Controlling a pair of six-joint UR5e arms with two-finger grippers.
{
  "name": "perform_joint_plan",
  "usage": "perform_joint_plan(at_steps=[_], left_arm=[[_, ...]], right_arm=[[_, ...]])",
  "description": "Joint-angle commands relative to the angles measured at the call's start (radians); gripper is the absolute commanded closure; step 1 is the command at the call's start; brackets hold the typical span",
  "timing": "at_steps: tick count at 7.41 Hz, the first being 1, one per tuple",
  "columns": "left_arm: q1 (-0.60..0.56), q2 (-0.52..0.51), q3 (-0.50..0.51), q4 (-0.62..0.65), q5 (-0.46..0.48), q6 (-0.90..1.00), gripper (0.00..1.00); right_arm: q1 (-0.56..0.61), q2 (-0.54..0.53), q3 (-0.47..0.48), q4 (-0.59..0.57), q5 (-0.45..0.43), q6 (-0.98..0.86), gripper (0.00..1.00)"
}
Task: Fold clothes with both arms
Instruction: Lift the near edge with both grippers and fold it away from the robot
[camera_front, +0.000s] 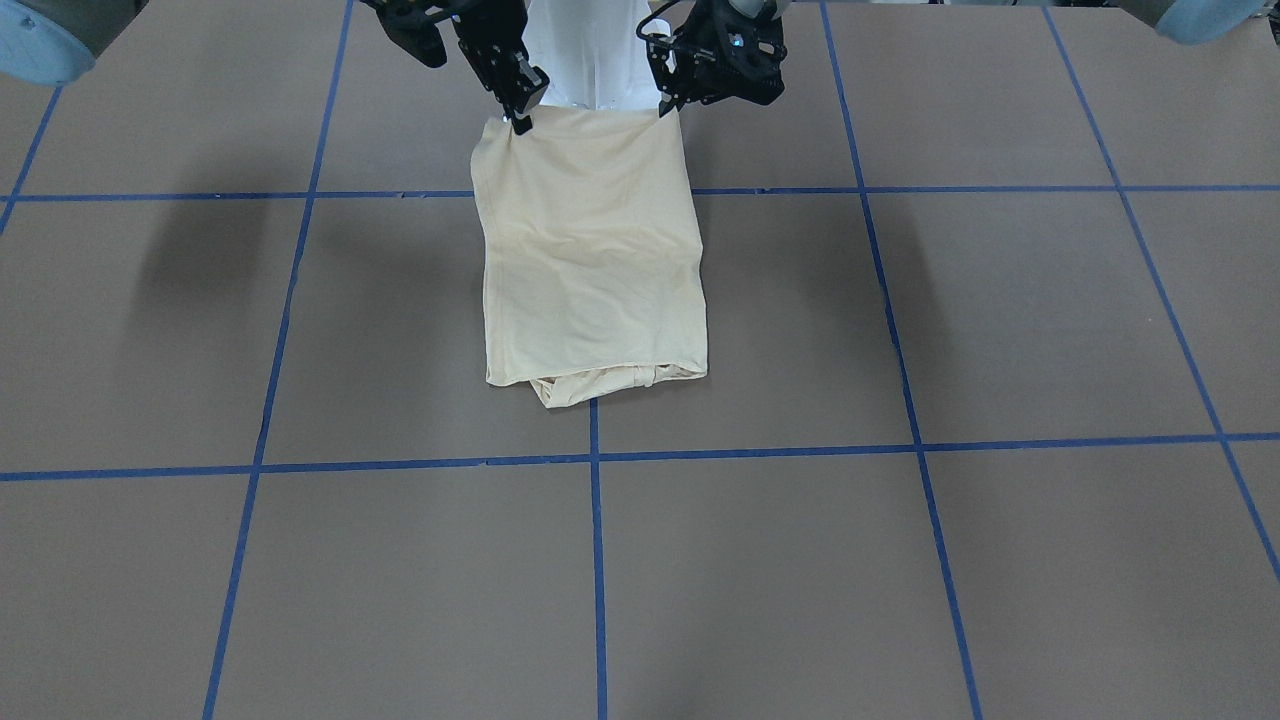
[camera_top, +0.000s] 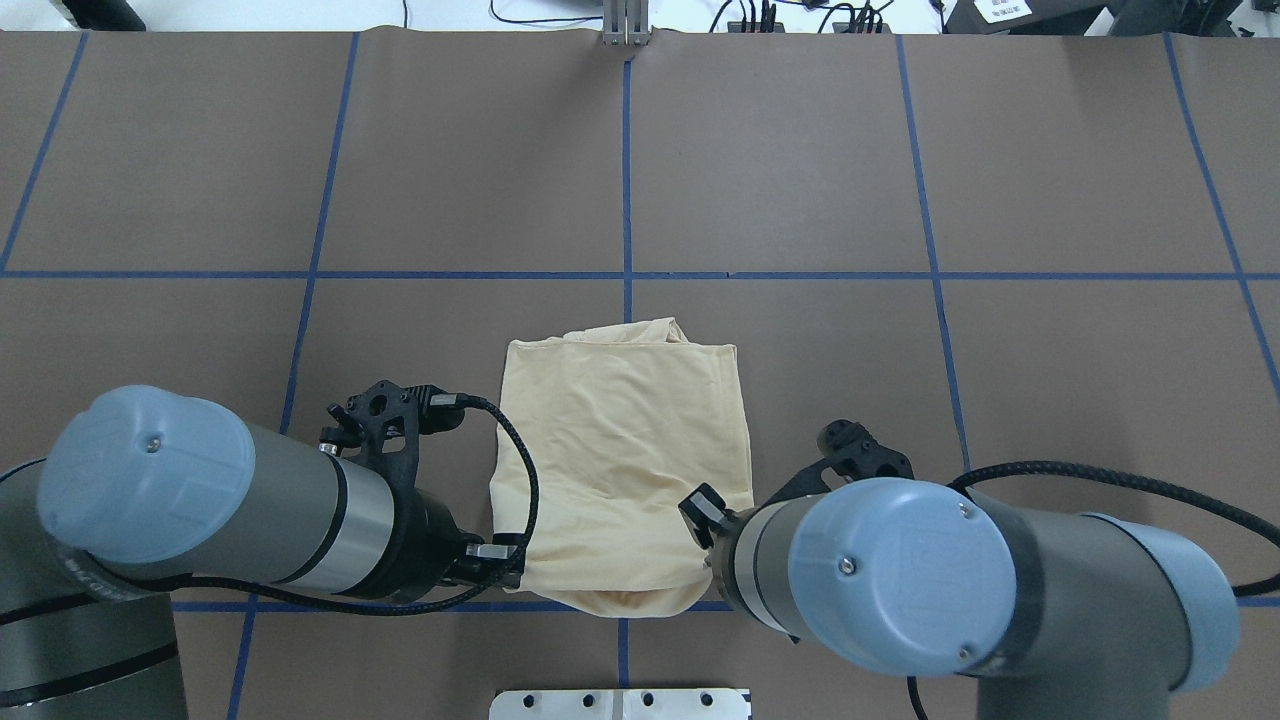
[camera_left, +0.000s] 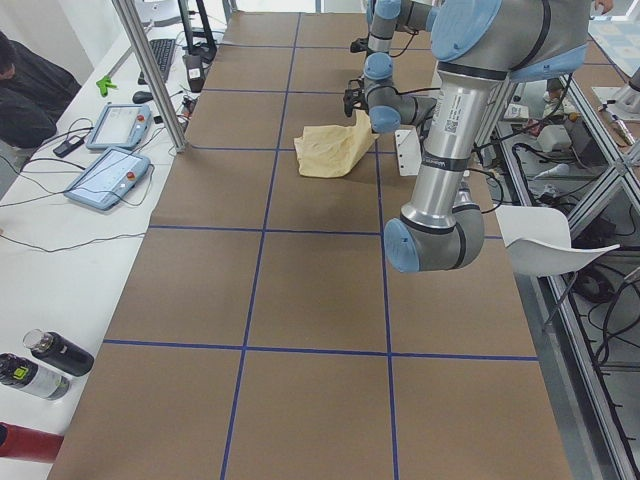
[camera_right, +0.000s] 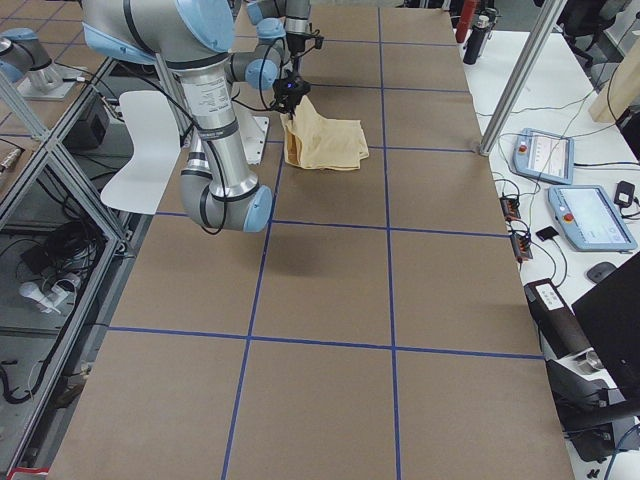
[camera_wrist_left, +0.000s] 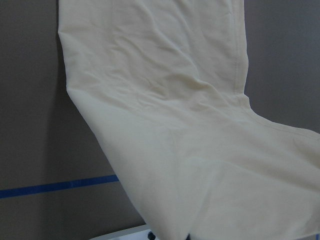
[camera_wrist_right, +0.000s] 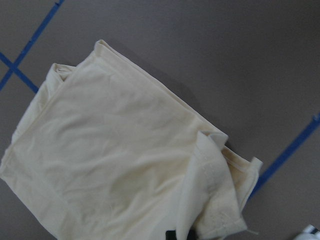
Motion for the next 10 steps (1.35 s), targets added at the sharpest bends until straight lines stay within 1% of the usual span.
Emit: perform_joint_plan(at_steps=[1,2,4,5,6,7,8,9,10], left_arm=[[-0.094,-0.090,0.169,0.006,0.030,0.095,1.00],[-0.104,-0.098,0.196,0.004,0.094,0.099,1.00],[-0.157,-0.162,0.301,0.000,0.107,0.126,1.00],[-0.183,-0.175,0.339,-0.003,0.107,0.158,1.00],[-0.196,-0.187,0.400,-0.038,0.114,0.184,1.00],[-0.200,-0.205,0.471,-0.086,0.130,0.191,1.00],[-0.206,-0.219,0.523,-0.126,0.137,0.191,1.00],[-0.214,-0.222,0.539,-0.137,0.137,0.192,0.98],[-0.220,-0.225,0.543,-0.137,0.140,0.217,0.01]], right_arm=[[0.107,0.067,-0.236,0.173,-0.003,-0.110,1.00],[0.139,0.071,-0.289,0.228,-0.003,-0.128,1.00],[0.178,0.162,-0.427,0.247,-0.003,-0.170,1.00],[0.187,0.173,-0.467,0.262,-0.003,-0.188,1.00],[0.193,0.173,-0.507,0.300,-0.003,-0.210,1.00],[0.205,0.173,-0.531,0.320,-0.003,-0.228,1.00],[0.224,0.173,-0.535,0.324,-0.001,-0.260,1.00],[0.233,0.173,-0.535,0.324,0.002,-0.283,1.00],[0.241,0.172,-0.538,0.321,0.013,-0.372,0.31]])
